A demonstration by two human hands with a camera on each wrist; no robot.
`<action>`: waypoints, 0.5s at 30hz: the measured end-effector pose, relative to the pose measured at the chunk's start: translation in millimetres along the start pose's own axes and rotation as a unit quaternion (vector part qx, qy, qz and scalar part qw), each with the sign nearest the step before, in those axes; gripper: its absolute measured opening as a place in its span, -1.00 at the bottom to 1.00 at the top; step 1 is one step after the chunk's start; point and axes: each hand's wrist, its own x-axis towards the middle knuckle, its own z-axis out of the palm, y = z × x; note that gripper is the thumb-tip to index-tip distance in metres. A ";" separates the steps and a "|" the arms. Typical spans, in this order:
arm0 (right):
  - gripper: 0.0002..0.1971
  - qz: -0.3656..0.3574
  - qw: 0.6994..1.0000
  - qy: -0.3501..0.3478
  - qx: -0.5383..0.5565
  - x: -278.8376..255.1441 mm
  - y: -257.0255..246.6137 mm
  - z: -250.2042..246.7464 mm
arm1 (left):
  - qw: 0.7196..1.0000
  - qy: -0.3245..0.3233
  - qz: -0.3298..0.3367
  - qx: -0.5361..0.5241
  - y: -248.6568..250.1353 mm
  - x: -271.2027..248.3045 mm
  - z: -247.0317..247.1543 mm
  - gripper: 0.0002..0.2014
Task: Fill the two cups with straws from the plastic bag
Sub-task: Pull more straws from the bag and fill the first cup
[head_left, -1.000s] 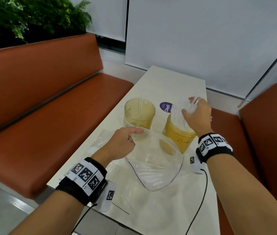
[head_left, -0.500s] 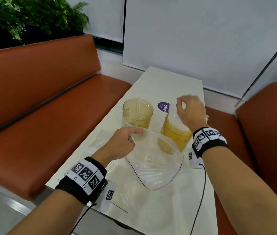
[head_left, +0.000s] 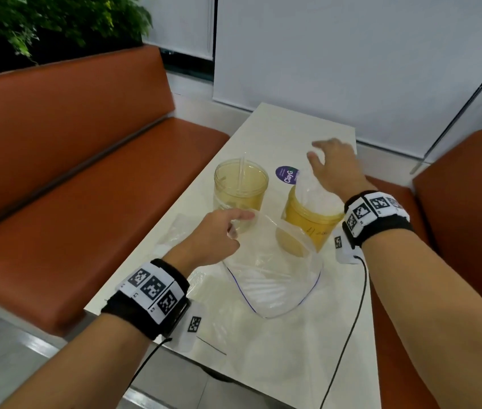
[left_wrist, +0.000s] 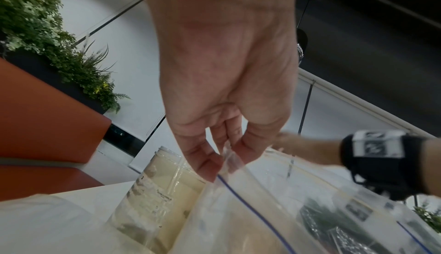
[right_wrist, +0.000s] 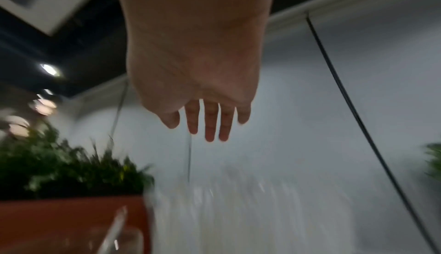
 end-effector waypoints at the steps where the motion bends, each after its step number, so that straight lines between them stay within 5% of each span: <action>1: -0.66 -0.019 0.997 0.054 0.057 -6.7 -11.4 -14.6 | 1.000 -0.003 0.000 -0.004 0.4 -1.0 -0.1 -0.30; 3: -0.77 -0.061 0.975 0.056 0.205 -28.4 -38.3 -46.6 | 1.000 -0.002 -0.005 -0.015 0.6 -1.0 0.7 -0.31; 4: -0.75 -0.081 0.961 -0.004 0.263 -44.0 -54.5 -60.0 | 1.000 0.002 -0.005 -0.016 1.2 -0.6 1.1 -0.31; 6: -0.78 -0.101 0.931 -0.210 0.281 -78.7 -87.2 -71.4 | 1.000 0.009 0.001 -0.008 4.2 -1.8 1.9 -0.33; 8: -0.82 -0.128 0.910 -0.373 0.126 -103.1 -101.4 -45.7 | 1.000 0.013 0.008 -0.006 8.6 -6.5 2.0 -0.34; 11: -0.20 -0.110 0.866 -0.473 -0.114 -127.6 -104.8 16.5 | 1.000 0.004 0.017 -0.019 13.2 -10.9 3.5 -0.36; 13: 0.05 -0.080 0.853 -0.503 -0.114 -133.4 -96.0 47.8 | 0.999 -0.003 0.024 -0.020 13.6 -11.0 5.2 -0.35; 15: 0.09 -0.053 0.853 -0.514 -0.071 -136.7 -88.6 64.5 | 0.999 -0.004 0.032 -0.015 12.3 -10.2 6.1 -0.36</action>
